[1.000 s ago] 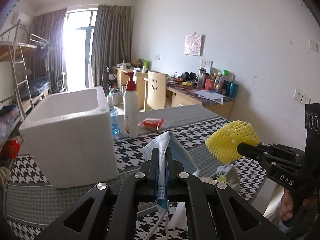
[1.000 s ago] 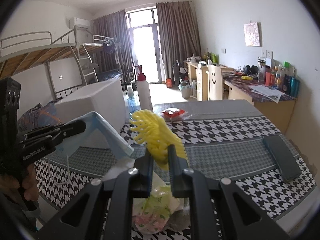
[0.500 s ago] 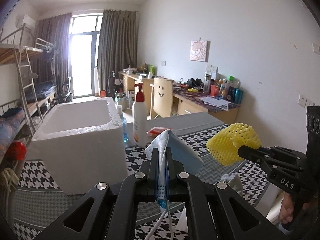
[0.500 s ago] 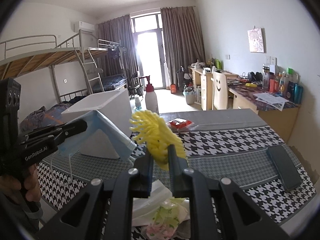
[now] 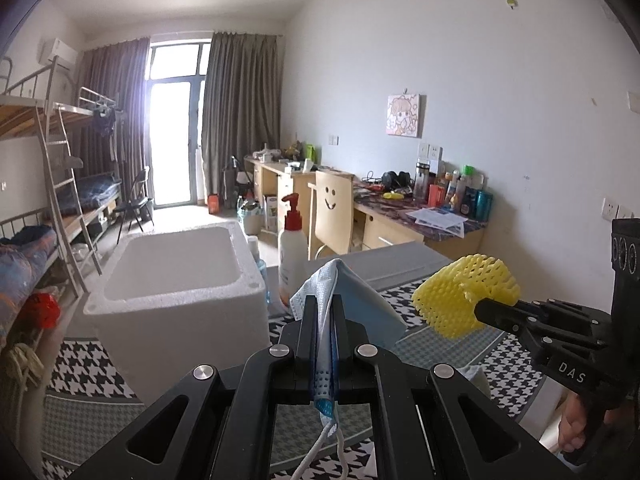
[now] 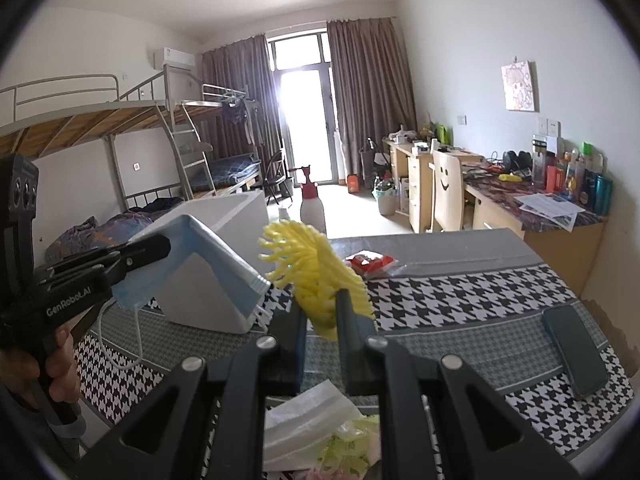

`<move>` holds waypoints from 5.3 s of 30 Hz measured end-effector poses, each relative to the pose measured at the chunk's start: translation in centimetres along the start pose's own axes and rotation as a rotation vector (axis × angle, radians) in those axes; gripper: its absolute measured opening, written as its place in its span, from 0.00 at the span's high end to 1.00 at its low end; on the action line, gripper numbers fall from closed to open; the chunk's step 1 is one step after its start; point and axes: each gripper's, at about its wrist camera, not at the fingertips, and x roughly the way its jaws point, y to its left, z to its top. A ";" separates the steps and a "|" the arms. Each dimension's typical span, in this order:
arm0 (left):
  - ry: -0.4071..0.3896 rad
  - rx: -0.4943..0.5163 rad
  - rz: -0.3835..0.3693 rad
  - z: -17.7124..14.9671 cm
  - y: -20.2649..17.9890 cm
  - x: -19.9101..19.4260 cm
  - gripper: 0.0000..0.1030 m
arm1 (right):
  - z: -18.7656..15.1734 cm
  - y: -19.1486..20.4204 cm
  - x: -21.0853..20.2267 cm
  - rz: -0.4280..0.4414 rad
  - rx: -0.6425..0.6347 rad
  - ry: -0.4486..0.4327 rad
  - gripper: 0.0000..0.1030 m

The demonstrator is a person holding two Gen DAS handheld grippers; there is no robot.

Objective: Organize soft objects
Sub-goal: 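Lift the mask and sponge and carry both toward the white foam box, then open the left tool over the box while the right tool lowers the sponge inside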

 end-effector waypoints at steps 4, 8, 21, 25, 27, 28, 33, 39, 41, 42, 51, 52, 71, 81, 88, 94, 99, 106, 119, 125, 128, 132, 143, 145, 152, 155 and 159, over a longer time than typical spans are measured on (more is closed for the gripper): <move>-0.009 -0.007 0.009 0.8 0.3 0.2 0.95 | 0.6 0.0 0.0 0.005 0.006 -0.014 0.83; -0.011 -0.015 0.011 1.3 0.3 0.5 0.95 | 1.1 0.0 0.1 0.007 0.011 -0.021 0.83; -0.050 0.001 0.014 3.5 0.2 0.5 0.95 | 2.8 0.1 0.1 -0.003 -0.001 -0.056 0.83; -0.067 0.009 0.021 4.4 0.2 0.5 0.95 | 3.5 0.2 0.2 -0.001 -0.010 -0.065 0.83; -0.072 0.012 0.022 4.7 0.2 0.4 0.95 | 3.8 0.3 0.2 0.000 -0.016 -0.071 0.83; -0.076 0.013 0.025 4.8 0.3 0.4 0.95 | 4.0 0.4 0.2 -0.001 -0.018 -0.074 0.83; -0.089 0.011 0.047 5.4 0.5 0.4 0.95 | 4.8 0.5 0.5 0.005 -0.028 -0.086 0.83; -0.099 0.010 0.073 6.3 0.9 0.6 0.95 | 5.8 1.0 1.0 0.011 -0.041 -0.093 0.83; -0.107 0.013 0.082 6.6 1.2 0.5 0.95 | 6.1 1.0 1.1 0.011 -0.047 -0.099 0.83; -0.109 0.014 0.087 6.7 1.3 0.6 0.95 | 6.1 1.1 1.2 0.014 -0.051 -0.103 0.83; -0.132 0.010 0.133 8.1 2.6 0.6 0.95 | 7.3 1.9 2.1 0.051 -0.067 -0.107 0.83; -0.133 0.008 0.137 8.2 2.7 0.7 0.95 | 7.4 2.0 2.2 0.059 -0.069 -0.106 0.83; -0.128 -0.039 0.325 8.8 6.7 0.9 0.95 | 9.7 5.5 5.4 0.188 -0.122 -0.066 0.83; -0.100 -0.063 0.385 8.6 8.4 1.3 0.95 | 10.4 7.1 7.3 0.247 -0.139 -0.046 0.83; -0.079 -0.073 0.421 8.6 9.5 2.2 0.95 | 10.4 8.6 8.6 0.249 -0.155 -0.012 0.83; -0.057 -0.078 0.417 8.6 10.7 3.7 0.95 | 10.6 9.3 9.9 0.240 -0.160 0.013 0.83; -0.018 -0.082 0.398 8.4 11.6 5.4 0.95 | 10.7 9.5 10.9 0.231 -0.158 0.032 0.83; 0.048 -0.112 0.364 7.7 13.0 7.8 0.83 | 10.7 9.4 11.8 0.216 -0.152 0.051 0.83; 0.040 -0.156 0.381 7.2 14.2 6.9 0.04 | 10.7 9.8 13.1 0.215 -0.147 0.082 0.83; 0.021 -0.137 0.414 7.2 14.1 5.9 0.01 | 11.0 10.5 13.6 0.232 -0.152 0.092 0.83; 0.021 -0.122 0.431 7.0 14.0 5.5 0.01 | 11.1 10.6 13.9 0.239 -0.153 0.094 0.83; 0.017 -0.111 0.459 6.6 14.4 4.9 0.01 | 11.2 10.9 14.3 0.261 -0.154 0.105 0.83; 0.008 -0.168 0.484 5.6 16.3 3.5 0.01 | 11.0 11.8 15.2 0.318 -0.159 0.135 0.83; 0.019 -0.165 0.482 5.4 16.2 3.6 0.01 | 10.7 12.0 15.6 0.319 -0.161 0.146 0.83; 0.012 -0.152 0.482 4.8 16.0 3.0 0.01 | 10.0 12.5 16.7 0.296 -0.174 0.181 0.83; 0.019 -0.151 0.487 4.7 15.9 3.1 0.01 | 9.9 12.7 17.2 0.275 -0.169 0.190 0.83; 0.033 -0.143 0.487 4.5 15.9 3.2 0.01 | 9.6 12.6 18.1 0.249 -0.182 0.220 0.55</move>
